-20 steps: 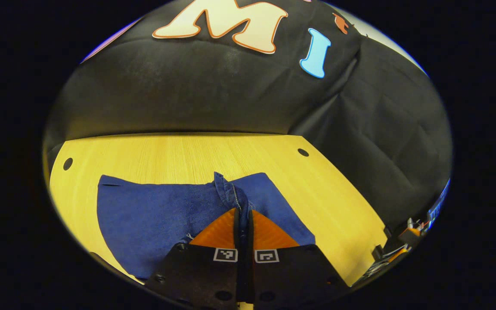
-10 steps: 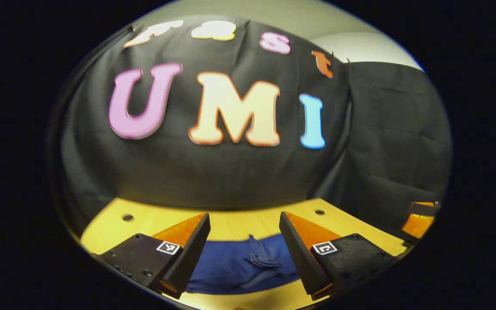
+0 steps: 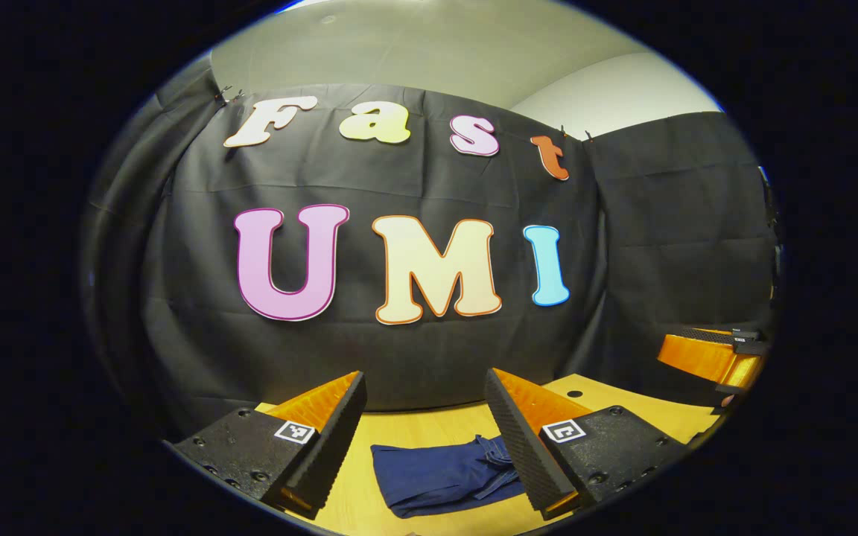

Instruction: Grasp the waist and the cuffs of the jeans and fold them to make the two legs overlap; first hold the waist and fold one-third of the jeans toward the cuffs, then hold the cuffs and fold the remaining one-third in the same direction to finish folding.

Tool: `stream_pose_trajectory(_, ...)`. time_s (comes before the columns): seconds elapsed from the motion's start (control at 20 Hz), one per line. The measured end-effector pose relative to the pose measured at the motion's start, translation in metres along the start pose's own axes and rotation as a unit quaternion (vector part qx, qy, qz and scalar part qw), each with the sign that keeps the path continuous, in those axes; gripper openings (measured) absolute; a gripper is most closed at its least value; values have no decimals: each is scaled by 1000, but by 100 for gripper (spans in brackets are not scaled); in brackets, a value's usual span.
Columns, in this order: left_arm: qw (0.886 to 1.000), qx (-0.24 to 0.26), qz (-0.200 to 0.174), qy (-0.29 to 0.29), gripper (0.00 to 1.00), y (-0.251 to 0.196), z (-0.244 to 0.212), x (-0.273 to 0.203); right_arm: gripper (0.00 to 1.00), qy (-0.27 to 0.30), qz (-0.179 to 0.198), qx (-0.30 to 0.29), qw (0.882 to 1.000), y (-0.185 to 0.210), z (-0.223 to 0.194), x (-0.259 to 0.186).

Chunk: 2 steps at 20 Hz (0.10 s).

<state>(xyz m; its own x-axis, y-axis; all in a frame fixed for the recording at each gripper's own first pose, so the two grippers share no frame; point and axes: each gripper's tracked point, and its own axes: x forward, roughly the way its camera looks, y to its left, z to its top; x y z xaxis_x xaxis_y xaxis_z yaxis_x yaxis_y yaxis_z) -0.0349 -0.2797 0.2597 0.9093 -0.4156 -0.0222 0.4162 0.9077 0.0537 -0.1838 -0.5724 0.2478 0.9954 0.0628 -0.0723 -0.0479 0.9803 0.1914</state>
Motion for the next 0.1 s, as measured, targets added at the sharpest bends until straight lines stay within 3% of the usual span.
stream_pose_trajectory(0.1,1000,4,-1,10,94,8,-7,-10,97,-3,5,-4,1000,13,2,-5)
